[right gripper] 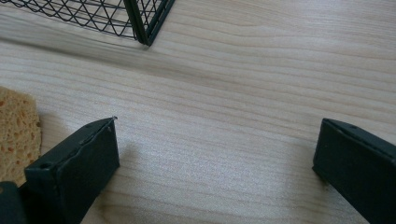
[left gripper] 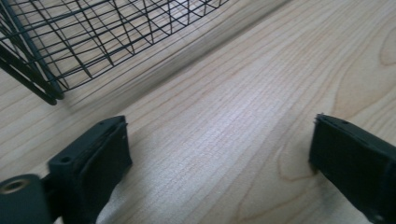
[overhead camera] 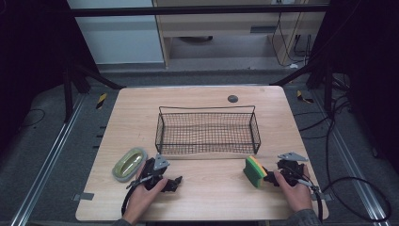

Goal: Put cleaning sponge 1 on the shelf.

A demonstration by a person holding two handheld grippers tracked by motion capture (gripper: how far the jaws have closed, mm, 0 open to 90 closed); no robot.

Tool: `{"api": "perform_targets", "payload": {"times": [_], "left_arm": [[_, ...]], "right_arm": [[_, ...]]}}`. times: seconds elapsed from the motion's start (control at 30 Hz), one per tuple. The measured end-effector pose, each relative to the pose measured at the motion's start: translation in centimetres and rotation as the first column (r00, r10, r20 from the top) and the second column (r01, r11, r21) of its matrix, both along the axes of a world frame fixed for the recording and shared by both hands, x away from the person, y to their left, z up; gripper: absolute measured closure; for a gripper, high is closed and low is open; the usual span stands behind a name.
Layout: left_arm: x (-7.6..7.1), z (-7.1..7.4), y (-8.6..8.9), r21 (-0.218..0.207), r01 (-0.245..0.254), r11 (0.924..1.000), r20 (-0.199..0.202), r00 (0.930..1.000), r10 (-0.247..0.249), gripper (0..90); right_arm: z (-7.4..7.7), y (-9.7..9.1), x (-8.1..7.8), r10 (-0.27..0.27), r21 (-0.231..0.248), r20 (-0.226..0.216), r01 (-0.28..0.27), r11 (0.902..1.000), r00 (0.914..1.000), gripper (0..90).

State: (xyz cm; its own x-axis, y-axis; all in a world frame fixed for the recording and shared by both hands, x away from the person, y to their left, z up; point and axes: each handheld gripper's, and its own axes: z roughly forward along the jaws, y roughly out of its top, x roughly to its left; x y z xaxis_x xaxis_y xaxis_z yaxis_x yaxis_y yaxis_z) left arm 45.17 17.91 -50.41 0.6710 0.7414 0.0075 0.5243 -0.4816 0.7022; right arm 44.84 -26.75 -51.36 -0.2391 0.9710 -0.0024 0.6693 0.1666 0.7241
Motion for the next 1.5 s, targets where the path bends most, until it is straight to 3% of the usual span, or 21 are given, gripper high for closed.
{"api": "perform_targets", "payload": {"times": [0.13,0.27,0.3,0.33,0.37,0.47,0.5,0.63,0.77,0.8,0.83,0.93,1.0,1.1,1.17,1.23,1.33,1.5], "left_arm": [[-0.7,1.5,0.5,-0.009,0.044,0.9990,0.024,0.9988,-0.044,7.9],[-1.2,2.9,0.9,-0.001,0.041,0.9992,0.040,0.9984,-0.040,7.3],[-1.3,3.5,1.1,0.013,0.052,0.9986,0.039,0.9979,-0.052,7.3],[-1.3,4.9,1.5,0.055,0.065,0.9964,0.038,0.9970,-0.067,5.3],[-1.3,4.9,1.5,0.055,0.065,0.9964,0.038,0.9970,-0.067,5.3],[-0.4,7.8,3.3,0.109,0.068,0.9917,0.035,0.9968,-0.073,6.0],[-0.4,7.8,3.3,0.109,0.068,0.9917,0.035,0.9968,-0.073,6.5],[0.9,9.6,5.5,0.196,0.025,0.9803,0.033,0.9989,-0.032,7.3],[2.0,10.0,7.8,0.260,-0.017,0.9655,0.020,0.9997,0.012,8.1],[2.4,10.1,8.7,0.240,-0.034,0.9700,0.006,0.9994,0.034,9.6],[2.4,10.1,8.7,0.240,-0.034,0.9700,0.006,0.9994,0.034,10.0],[2.6,10.3,9.7,0.216,-0.023,0.9761,-0.045,0.9984,0.034,9.4],[2.9,10.5,10.0,0.243,-0.025,0.9697,-0.062,0.9972,0.042,7.7],[3.0,10.7,10.2,0.242,-0.024,0.9700,-0.079,0.9959,0.045,7.5],[3.0,10.8,10.2,0.264,-0.021,0.9644,-0.086,0.9952,0.045,8.7],[3.1,10.9,10.1,0.295,-0.019,0.9553,-0.093,0.9945,0.048,12.2],[3.2,11.1,10.2,0.296,-0.014,0.9552,-0.112,0.9925,0.049,19.0],[3.6,11.0,10.4,0.316,-0.025,0.9483,-0.138,0.9879,0.072,32.3]], "right_arm": [[0.0,0.0,0.0,-0.004,0.002,0.000,0.004,1.0000,1.0000,0.6],[0.0,0.1,-0.1,-0.005,0.000,0.001,0.005,1.0000,1.0000,0.6],[0.0,0.1,-0.1,-0.005,0.000,0.001,0.005,1.0000,1.0000,0.6],[0.0,0.1,-0.1,-0.006,0.003,0.000,0.006,1.0000,1.0000,0.6],[0.0,0.1,-0.1,-0.006,0.003,0.000,0.006,1.0000,1.0000,0.6],[0.0,0.1,-0.1,0.012,0.000,0.002,-0.012,0.9999,0.9999,0.6],[0.0,0.1,-0.1,0.012,0.000,0.002,-0.012,0.9999,0.9999,0.6],[0.0,0.2,-0.2,0.022,0.000,0.002,-0.022,0.9998,0.9998,0.6],[0.0,0.2,-0.2,0.022,0.002,0.000,-0.022,0.9998,0.9998,0.5],[0.0,0.2,-0.2,0.022,0.002,0.000,-0.022,0.9998,0.9998,0.5],[0.0,0.2,-0.2,0.022,0.002,0.000,-0.022,0.9998,0.9998,0.5],[0.0,0.2,-0.2,0.022,0.002,0.000,-0.022,0.9998,0.9998,0.5],[0.0,0.2,-0.2,0.022,0.002,0.000,-0.022,0.9998,0.9998,0.5],[0.0,0.2,-0.2,0.021,0.002,0.000,-0.021,0.9998,0.9998,0.5],[0.0,0.2,-0.2,0.020,0.002,0.001,-0.020,0.9998,0.9998,0.5],[0.0,0.2,-0.2,0.020,0.002,0.000,-0.020,0.9998,0.9998,0.5],[0.0,0.2,-0.2,0.020,0.002,0.000,-0.020,0.9998,0.9998,0.5],[0.0,0.2,-0.2,0.020,0.002,0.000,-0.020,0.9998,0.9998,0.5]]}}
